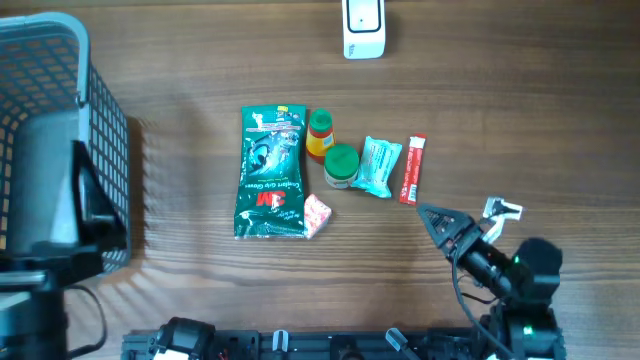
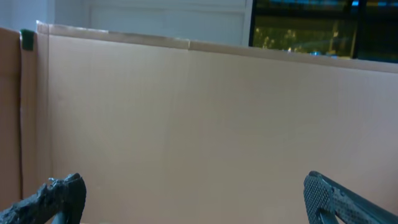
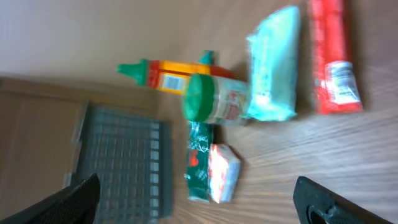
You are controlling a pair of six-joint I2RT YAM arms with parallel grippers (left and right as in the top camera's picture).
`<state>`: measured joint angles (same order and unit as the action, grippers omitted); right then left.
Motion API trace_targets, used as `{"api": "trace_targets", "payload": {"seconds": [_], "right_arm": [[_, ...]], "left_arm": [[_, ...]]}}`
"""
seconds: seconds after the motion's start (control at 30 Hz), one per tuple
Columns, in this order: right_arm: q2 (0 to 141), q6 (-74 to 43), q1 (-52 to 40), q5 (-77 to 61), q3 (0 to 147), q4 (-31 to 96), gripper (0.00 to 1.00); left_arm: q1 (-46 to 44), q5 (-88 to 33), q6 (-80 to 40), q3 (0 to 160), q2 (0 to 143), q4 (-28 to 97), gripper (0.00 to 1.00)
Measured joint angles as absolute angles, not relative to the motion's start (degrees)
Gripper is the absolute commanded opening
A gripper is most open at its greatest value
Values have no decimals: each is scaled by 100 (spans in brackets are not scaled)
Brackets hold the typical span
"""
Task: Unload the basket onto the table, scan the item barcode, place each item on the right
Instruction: 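Reach right gripper toward the red packet and grasp it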
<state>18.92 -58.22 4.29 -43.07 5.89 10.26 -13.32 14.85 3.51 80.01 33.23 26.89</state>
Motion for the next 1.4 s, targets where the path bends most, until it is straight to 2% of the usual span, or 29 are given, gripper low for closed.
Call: {"api": "trace_targets", "payload": {"seconds": [0.17, 0.3, 0.37, 0.4, 0.43, 0.47, 0.53, 0.8, 1.03, 1.27, 1.4], "right_arm": [[3524, -4711, 434, -3677, 2390, 2700, 99], [5749, -3341, 405, -2727, 4803, 4508, 100], [6589, -2888, 320, -2521, 5474, 4797, 100], [7015, -2692, 281, -2449, 5752, 4762, 100], [7380, -2543, 257, -2379, 5909, 4624, 96], [7644, -2460, 244, -2353, 5970, 4445, 82], [8276, -2287, 239, -2283, 6010, 4007, 75], [9837, -2237, 226, -2241, 6014, 3441, 75], [10145, -2241, -152, -1813, 6014, 3013, 74], [10348, -2344, -947, -729, 6014, 2978, 72], [10510, -2373, -1081, -283, 6047, 2941, 68]], "left_arm": [[-1332, 1483, 325, 7192, 2842, 2370, 100], [-1332, 1483, 325, 6908, 2456, 2285, 100], [-1332, 1485, 325, 6838, 2333, 2268, 100], [-1332, 1485, 325, 6792, 2272, 2263, 100], [-1332, 1485, 325, 6751, 2235, 2263, 100], [-1332, 1485, 325, 6722, 2224, 2244, 100], [-1332, 1485, 325, 6641, 2222, 2141, 100], [-1332, 1485, 325, 6541, 2222, 2095, 100], [-1332, 1485, 325, 6401, 2222, 2029, 100], [-1332, 1483, 325, 6066, 2222, 1706, 100], [-1332, 1485, 325, 6062, 2222, 1680, 100]]}}
